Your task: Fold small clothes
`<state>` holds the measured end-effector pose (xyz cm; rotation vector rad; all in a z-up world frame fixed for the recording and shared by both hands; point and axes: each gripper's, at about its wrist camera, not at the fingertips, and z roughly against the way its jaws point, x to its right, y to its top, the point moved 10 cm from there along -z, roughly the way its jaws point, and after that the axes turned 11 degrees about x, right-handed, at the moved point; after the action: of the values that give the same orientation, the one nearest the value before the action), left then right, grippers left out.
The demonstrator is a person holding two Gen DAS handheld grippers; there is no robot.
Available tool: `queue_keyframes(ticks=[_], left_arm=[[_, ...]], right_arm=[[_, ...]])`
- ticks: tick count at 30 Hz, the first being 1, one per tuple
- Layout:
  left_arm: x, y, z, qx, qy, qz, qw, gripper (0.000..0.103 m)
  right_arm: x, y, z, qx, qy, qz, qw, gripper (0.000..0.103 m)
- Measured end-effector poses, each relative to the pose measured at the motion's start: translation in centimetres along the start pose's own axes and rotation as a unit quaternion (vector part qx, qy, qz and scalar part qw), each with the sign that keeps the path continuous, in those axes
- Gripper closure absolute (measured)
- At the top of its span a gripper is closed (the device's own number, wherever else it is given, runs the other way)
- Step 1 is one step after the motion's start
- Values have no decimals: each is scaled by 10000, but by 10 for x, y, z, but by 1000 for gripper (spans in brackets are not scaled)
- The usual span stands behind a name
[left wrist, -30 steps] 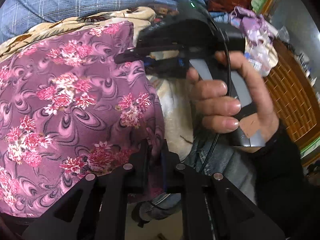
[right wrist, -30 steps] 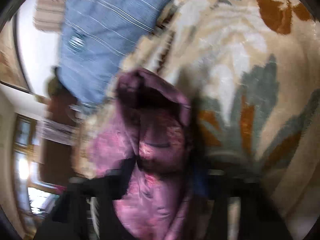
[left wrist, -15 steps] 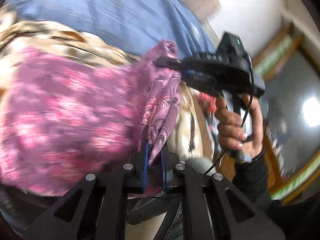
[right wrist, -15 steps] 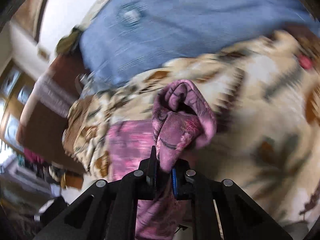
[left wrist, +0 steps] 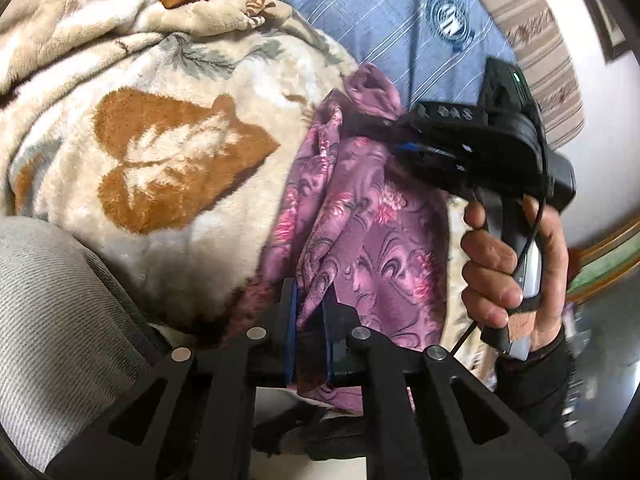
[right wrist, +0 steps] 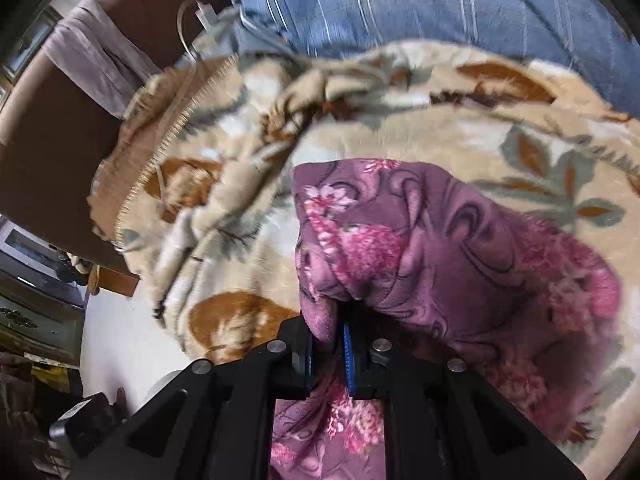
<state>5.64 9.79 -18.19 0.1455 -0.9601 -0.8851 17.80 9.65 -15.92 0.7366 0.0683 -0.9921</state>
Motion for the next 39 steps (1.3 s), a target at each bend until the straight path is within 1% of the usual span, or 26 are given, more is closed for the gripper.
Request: queue_keyframes(ticks=[3, 5, 6, 7, 8, 9, 10, 12, 14, 15, 16, 17, 19, 20, 23, 24, 26, 27, 28, 29, 30, 32, 33, 35, 37, 39], left_arm=[[5, 3, 5, 84, -3, -203, 9998, 92], [9, 7, 21, 241, -146, -233, 9993, 82], [9, 10, 35, 393, -179, -262, 9987, 68], [9, 13, 45, 529, -177, -294, 9980, 54], [13, 20, 57, 729, -181, -380, 9965, 53], [14, 24, 60, 819, -175, -445, 9955, 53], [17, 29, 63, 898, -153, -523, 9945, 53], [26, 35, 51, 820, -179, -648, 9944, 53], [33, 42, 22, 560, -83, -835, 9949, 53], [37, 49, 4, 476, -36, -952, 9943, 53], [41, 52, -8, 417, -58, -1026, 9938, 53], [44, 53, -21, 331, -48, -1082, 9936, 53], [45, 51, -43, 150, 39, -1165, 9931, 53], [40, 48, -52, 73, 172, -1185, 9928, 53], [18, 39, -64, -102, 548, -1091, 9925, 63], [14, 38, -63, -74, 608, -1103, 9920, 69], [15, 40, -53, -109, 539, -935, 9941, 71], [18, 42, -45, -89, 409, -855, 9955, 70], [22, 46, -35, -5, 287, -825, 9962, 63], [23, 50, -28, 77, 235, -817, 9964, 56], [23, 55, -22, 186, 218, -782, 9965, 43], [17, 64, -21, 232, 291, -687, 9969, 39], [10, 67, -27, 125, 379, -609, 9973, 39], [1, 73, -38, -10, 487, -410, 9980, 39], [-3, 78, -48, -149, 447, -291, 9985, 39], [-1, 79, -61, -357, 455, -450, 9973, 39]], right_arm=[[0, -6, -14, -114, 199, -1, 9997, 83], [-4, -2, -4, -138, 275, -19, 9995, 80], [-8, 4, 14, -12, 379, -47, 9993, 77], [-12, 10, 28, 120, 509, -44, 9986, 67], [-14, 16, 54, 396, 656, -25, 9971, 49], [-12, 20, 74, 628, 648, -9, 9959, 40], [-7, 22, 90, 838, 586, 0, 9948, 35], [7, 20, 114, 1046, 549, -101, 9929, 36], [19, 17, 114, 1034, 453, -185, 9934, 48], [30, 16, 110, 1044, 196, -203, 9941, 55], [42, 17, 103, 1009, -52, -275, 9945, 70], [50, 18, 93, 937, -113, -376, 9948, 82], [60, 25, 76, 870, -129, -513, 9948, 94], [61, 29, 67, 827, -177, -481, 9953, 94], [67, 29, 42, 643, -344, -404, 9965, 95], [73, 26, 28, 504, -546, -322, 9967, 98], [84, 19, 16, 321, -808, -242, 9959, 99], [82, 16, 22, 304, -702, -293, 9966, 97], [75, 16, 35, 430, -495, -290, 9974, 88], [65, 16, 57, 674, -262, -232, 9971, 83], [56, 13, 87, 973, -53, -114, 9952, 73], [52, -1, 136, 1448, 106, -90, 9894, 12], [56, -11, 158, 1693, 122, -156, 9854, 5], [68, -37, 181, 1847, 133, -270, 9823, 3], [86, -59, 179, 1774, 98, -596, 9823, 3], [109, -77, 167, 1825, 3, -1039, 9777, 3]])
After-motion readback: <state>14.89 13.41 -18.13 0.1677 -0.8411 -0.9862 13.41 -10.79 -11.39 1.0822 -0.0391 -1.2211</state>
